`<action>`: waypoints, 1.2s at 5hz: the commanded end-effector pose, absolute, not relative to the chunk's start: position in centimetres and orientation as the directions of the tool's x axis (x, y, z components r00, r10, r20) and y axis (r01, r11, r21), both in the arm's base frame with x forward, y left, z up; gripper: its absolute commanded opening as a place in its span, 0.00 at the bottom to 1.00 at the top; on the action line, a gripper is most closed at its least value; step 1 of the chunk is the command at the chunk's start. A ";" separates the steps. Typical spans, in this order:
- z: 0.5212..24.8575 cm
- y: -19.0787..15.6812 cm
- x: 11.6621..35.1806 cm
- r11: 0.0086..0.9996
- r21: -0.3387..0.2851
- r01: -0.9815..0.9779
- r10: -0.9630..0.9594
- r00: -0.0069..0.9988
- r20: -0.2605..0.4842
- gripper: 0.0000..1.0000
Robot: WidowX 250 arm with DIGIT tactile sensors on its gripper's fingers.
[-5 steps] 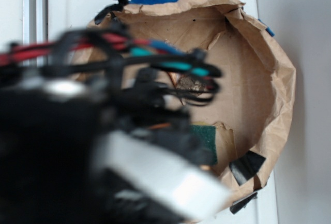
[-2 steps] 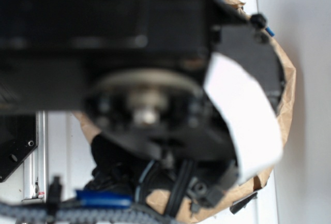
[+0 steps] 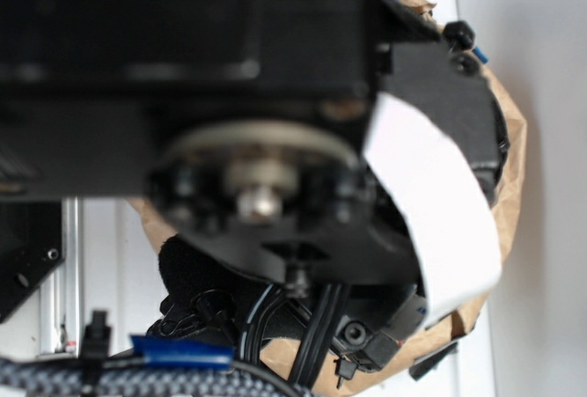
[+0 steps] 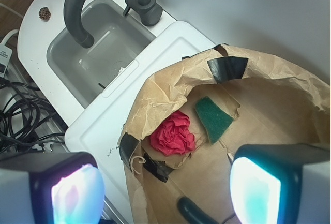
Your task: Grab the green sponge.
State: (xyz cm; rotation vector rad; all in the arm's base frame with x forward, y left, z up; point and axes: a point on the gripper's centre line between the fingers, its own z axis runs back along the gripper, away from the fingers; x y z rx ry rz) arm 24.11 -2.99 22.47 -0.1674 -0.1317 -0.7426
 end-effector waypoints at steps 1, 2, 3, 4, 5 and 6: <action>20.0 -1.0 25.4 0.667 -0.067 0.742 -0.717 0.664 0.210 1.00; 17.3 0.3 26.6 0.689 -0.024 0.725 -0.711 0.681 0.176 1.00; 14.9 1.5 27.3 0.669 -0.010 0.743 -0.733 0.662 0.159 1.00; 13.3 2.5 27.8 0.674 -0.010 0.738 -0.724 0.664 0.184 1.00; 11.0 1.9 27.9 0.667 0.053 0.744 -0.742 0.654 0.148 1.00; 9.7 1.3 28.5 0.650 0.055 0.758 -0.758 0.641 0.120 1.00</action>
